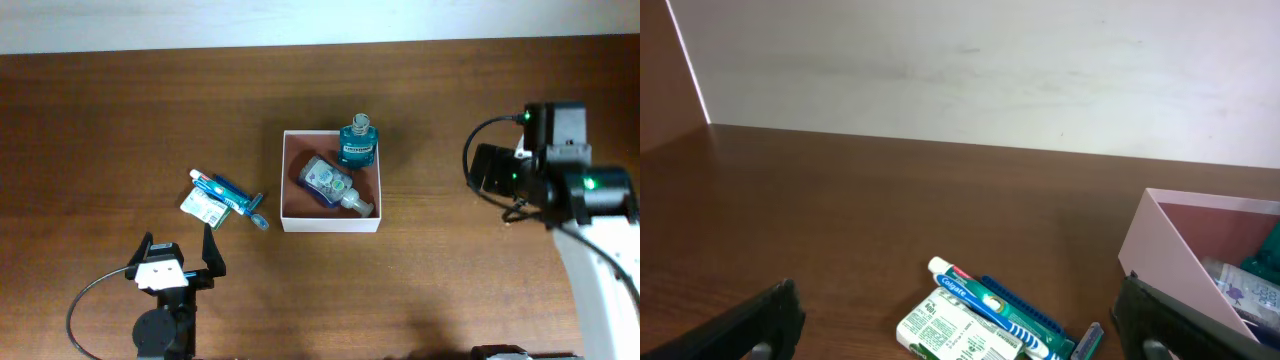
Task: Pack container
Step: 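Release the soap bottle and withdraw the right gripper to the right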
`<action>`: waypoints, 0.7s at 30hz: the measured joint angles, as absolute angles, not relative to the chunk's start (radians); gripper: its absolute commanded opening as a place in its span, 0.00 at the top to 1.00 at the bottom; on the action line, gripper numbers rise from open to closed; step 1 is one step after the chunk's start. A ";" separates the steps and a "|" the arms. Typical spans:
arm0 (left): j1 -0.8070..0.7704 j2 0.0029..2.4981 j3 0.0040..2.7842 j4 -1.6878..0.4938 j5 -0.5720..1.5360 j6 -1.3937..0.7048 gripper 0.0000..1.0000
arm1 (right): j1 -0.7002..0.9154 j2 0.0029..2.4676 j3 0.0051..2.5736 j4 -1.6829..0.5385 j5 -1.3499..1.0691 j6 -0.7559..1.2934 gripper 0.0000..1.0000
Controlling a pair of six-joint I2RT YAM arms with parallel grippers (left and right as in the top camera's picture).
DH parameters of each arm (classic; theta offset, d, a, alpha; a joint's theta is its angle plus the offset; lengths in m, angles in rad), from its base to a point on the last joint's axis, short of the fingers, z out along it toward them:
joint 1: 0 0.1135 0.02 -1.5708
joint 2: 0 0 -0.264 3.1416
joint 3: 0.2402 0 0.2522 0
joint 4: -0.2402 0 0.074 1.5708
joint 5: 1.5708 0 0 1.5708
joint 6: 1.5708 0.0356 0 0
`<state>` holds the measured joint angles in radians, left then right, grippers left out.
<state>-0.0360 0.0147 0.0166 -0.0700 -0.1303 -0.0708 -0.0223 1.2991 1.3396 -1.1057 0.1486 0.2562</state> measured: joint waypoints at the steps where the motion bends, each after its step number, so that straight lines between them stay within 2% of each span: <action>1: -0.036 0.015 0.017 -0.070 -0.130 -0.071 0.01 | -0.026 1.318 1.340 -1.106 0.146 0.255 0.01; 15: -0.036 0.015 0.017 -0.065 -0.130 -0.071 0.01 | -0.028 1.569 1.340 -1.103 0.129 0.250 0.01; 21: -0.036 0.015 0.014 0.122 -0.070 -0.071 0.00 | -0.028 1.641 1.339 -1.103 0.129 0.250 0.01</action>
